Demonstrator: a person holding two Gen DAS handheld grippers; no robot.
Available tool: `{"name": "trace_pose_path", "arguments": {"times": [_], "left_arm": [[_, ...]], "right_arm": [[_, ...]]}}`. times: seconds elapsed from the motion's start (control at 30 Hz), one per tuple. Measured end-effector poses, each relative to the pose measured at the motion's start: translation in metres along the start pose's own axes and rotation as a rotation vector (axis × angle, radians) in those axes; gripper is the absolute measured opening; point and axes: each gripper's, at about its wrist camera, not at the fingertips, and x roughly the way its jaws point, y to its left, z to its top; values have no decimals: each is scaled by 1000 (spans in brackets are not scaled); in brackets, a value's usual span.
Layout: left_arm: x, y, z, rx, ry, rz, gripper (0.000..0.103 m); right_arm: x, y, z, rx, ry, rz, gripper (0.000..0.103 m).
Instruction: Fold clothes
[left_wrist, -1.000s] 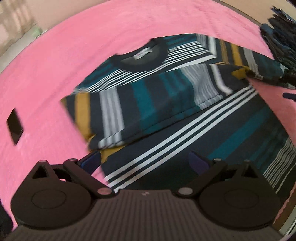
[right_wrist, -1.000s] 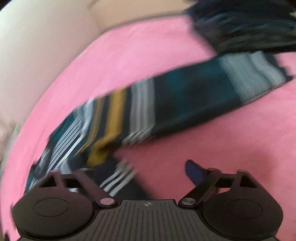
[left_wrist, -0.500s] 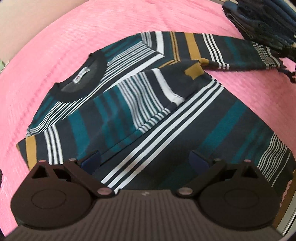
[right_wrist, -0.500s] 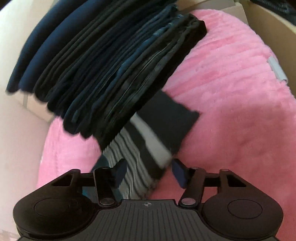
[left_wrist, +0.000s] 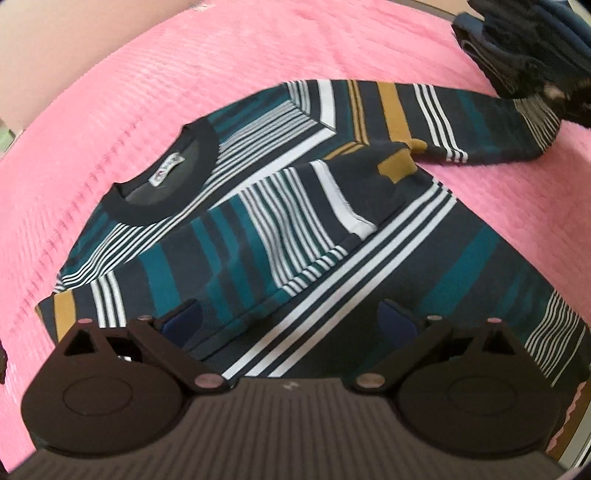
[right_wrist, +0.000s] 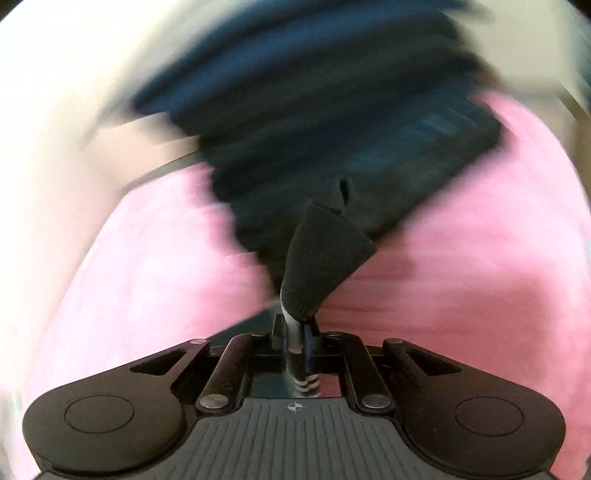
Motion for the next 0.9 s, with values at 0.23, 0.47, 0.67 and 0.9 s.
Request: {"name": "trace_pose_path", "arguments": {"times": [0.23,0.47,0.67,0.9], "left_arm": [[-21,48,-35,-111,-17,20,100],[-41,127,-94,-262,11,88,100],[-41,185,-139,-359,35,110,100],[-3,224,-118,-399,-36,29,93]], "right_arm": [[-10,210,-54,-351,-45,339,7],[9,392,-212,-739,93,712,48],[23,409,-298,-837,266,715,90],[26,334,-272,-766,316,444,90]]}}
